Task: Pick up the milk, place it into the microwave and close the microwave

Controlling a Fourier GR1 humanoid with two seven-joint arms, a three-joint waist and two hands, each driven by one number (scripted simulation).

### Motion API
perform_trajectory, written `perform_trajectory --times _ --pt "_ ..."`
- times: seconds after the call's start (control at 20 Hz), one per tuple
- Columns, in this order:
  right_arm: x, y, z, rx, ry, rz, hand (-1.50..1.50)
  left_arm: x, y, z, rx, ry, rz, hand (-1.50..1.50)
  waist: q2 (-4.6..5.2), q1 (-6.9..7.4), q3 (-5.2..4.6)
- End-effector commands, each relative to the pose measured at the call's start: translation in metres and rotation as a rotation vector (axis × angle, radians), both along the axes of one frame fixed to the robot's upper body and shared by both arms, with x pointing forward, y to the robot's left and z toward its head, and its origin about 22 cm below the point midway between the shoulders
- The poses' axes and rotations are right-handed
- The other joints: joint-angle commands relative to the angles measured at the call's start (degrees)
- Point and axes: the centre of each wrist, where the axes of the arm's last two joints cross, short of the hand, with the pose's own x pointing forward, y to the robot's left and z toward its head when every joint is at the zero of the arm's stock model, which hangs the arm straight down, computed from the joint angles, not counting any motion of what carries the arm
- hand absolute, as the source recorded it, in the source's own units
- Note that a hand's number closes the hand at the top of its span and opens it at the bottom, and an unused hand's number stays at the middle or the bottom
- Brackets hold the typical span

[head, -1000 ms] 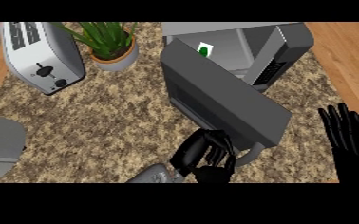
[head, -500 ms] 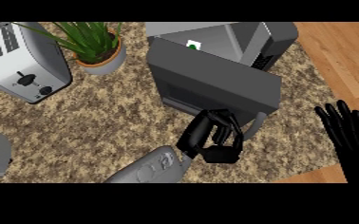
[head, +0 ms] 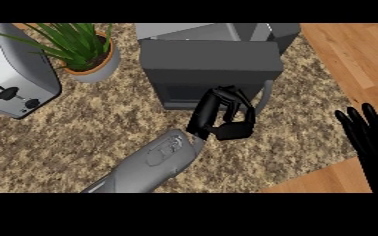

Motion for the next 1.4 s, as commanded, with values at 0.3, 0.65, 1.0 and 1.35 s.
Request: perform_trajectory --times 0.3,0.65,1.0,1.35 --pt "0.001 0.002 0.017 0.015 -0.015 0.06 -1.5 0.037 0.002 0.029 -0.134 -0.026 0.108 1.5 1.01 -3.06 0.01" --pt "0.006 -0.001 0.035 0.004 -0.058 0.079 -1.5 0.052 0.008 0.029 -0.157 -0.031 0.136 1.5 1.8 -3.64 0.1" --pt "0.006 0.0 0.044 0.005 -0.056 0.098 -1.5 0.055 0.009 0.028 -0.176 -0.049 0.154 1.5 1.71 -4.72 0.16" --pt "0.009 -0.002 0.052 0.004 -0.066 0.105 -1.5 0.056 0.01 0.025 -0.206 -0.065 0.16 1.5 2.25 -5.01 0.19"
